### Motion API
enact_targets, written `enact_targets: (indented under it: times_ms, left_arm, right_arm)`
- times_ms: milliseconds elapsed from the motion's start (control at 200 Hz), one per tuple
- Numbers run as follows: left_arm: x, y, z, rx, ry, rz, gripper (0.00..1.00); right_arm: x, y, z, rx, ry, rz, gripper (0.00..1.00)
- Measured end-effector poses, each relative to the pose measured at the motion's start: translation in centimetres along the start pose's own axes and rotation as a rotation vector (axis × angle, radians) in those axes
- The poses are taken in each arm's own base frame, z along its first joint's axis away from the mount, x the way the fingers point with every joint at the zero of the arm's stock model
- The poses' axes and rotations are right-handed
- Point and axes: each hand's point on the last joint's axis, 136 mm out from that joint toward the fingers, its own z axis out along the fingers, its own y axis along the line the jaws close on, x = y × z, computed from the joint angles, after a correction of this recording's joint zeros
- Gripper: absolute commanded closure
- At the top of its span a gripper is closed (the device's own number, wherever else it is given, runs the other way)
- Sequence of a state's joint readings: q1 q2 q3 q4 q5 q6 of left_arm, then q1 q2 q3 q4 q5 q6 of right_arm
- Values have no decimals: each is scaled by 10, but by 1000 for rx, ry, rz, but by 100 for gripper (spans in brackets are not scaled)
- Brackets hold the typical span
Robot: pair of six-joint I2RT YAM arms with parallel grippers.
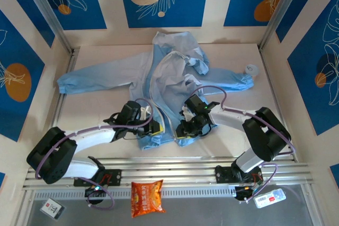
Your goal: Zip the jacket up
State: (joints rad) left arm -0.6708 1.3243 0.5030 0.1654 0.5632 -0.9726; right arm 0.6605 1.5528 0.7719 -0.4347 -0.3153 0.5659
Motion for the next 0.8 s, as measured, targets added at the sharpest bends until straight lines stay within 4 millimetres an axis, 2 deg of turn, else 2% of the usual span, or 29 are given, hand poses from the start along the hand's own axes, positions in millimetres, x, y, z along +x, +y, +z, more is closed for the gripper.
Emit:
enact_targets:
  times_ms: [60, 145, 275, 425, 525, 670, 800]
  left_arm:
    - [-1, -2, 0, 5, -3, 15, 100]
    - [-3, -2, -1, 8, -8, 35, 100]
    - [-8, -10, -8, 31, -30, 89, 100]
    - [-17, -31, -19, 77, -73, 189, 100]
    - [-23, -44, -23, 97, -93, 237, 100]
    - [-27, -53, -25, 106, -103, 268, 100]
    - [-22, -58, -29, 118, -100, 283, 100]
  right_arm:
    - [0, 3, 2, -12, 4, -22, 91]
    - [-1, 8, 2, -21, 2, -61, 100]
    - [-4, 20, -9, -36, -49, -136, 100]
    - [-16, 48, -44, -93, -185, -257, 100]
    - [-24, 63, -59, -124, -251, -317, 100]
    - [-29, 67, -66, -130, -276, -337, 100]
    - [-34, 64, -69, -126, -293, -322, 100]
